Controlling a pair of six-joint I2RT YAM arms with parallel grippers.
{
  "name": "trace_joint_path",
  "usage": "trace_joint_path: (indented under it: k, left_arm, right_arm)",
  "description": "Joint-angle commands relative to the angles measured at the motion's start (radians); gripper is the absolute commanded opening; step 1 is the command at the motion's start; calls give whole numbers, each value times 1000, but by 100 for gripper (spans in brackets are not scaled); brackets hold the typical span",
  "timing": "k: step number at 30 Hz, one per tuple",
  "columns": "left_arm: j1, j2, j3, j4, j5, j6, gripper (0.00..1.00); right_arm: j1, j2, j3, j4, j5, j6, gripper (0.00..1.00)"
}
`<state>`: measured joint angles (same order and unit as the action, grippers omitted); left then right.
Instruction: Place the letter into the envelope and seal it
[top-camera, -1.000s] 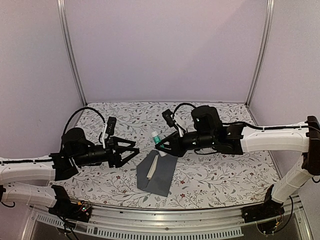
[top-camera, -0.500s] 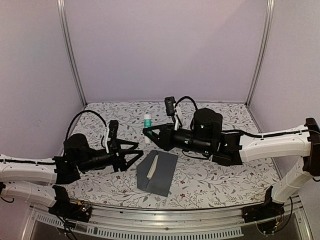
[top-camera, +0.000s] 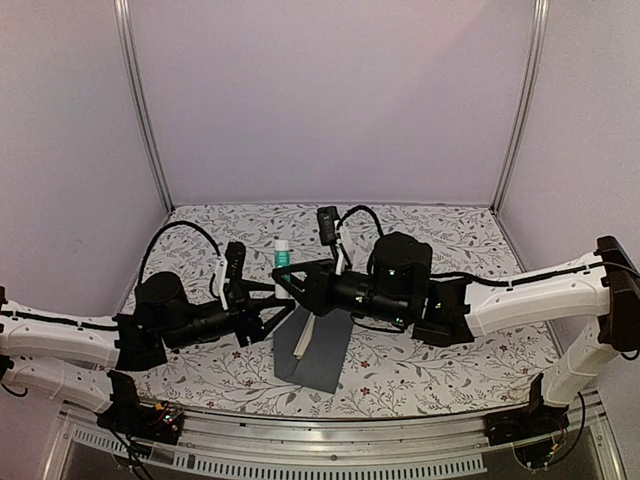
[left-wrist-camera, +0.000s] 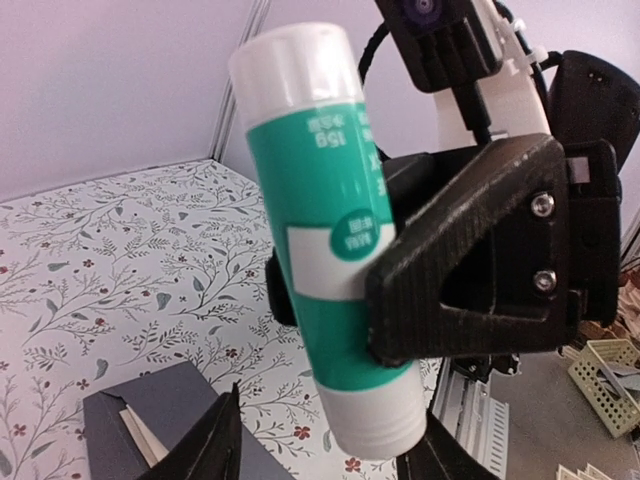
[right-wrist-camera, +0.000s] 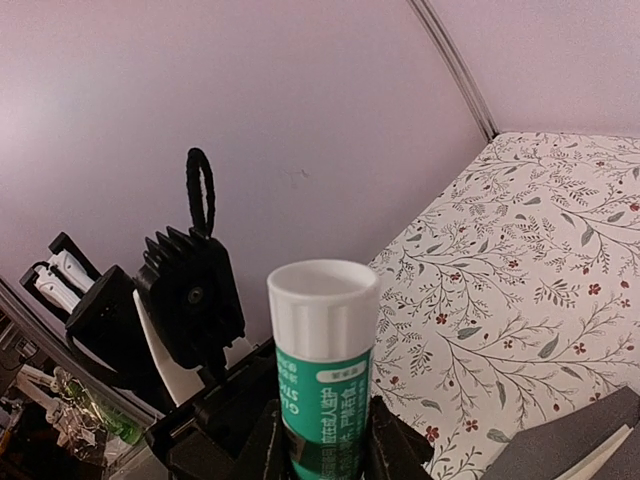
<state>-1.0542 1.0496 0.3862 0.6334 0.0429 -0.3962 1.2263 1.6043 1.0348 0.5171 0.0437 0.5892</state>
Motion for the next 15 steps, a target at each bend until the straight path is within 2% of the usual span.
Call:
trace_joint_path:
  k: [1, 8, 13, 15]
  left_arm:
    - [-16, 9, 9, 58, -70, -3, 48]
    - [-23, -12, -15, 72, -172, -21, 37]
    - [-23, -46, -41, 78, -239, -36, 40]
    - [-23, -50, -44, 88, -206, -20, 43]
  right_arm:
    - [20, 26, 8, 40, 6, 8, 12]
    - [32, 24, -4, 45, 33, 4, 12]
    - [36, 12, -19, 44, 64, -4, 12]
    - [38, 10, -22, 45, 80, -3, 12]
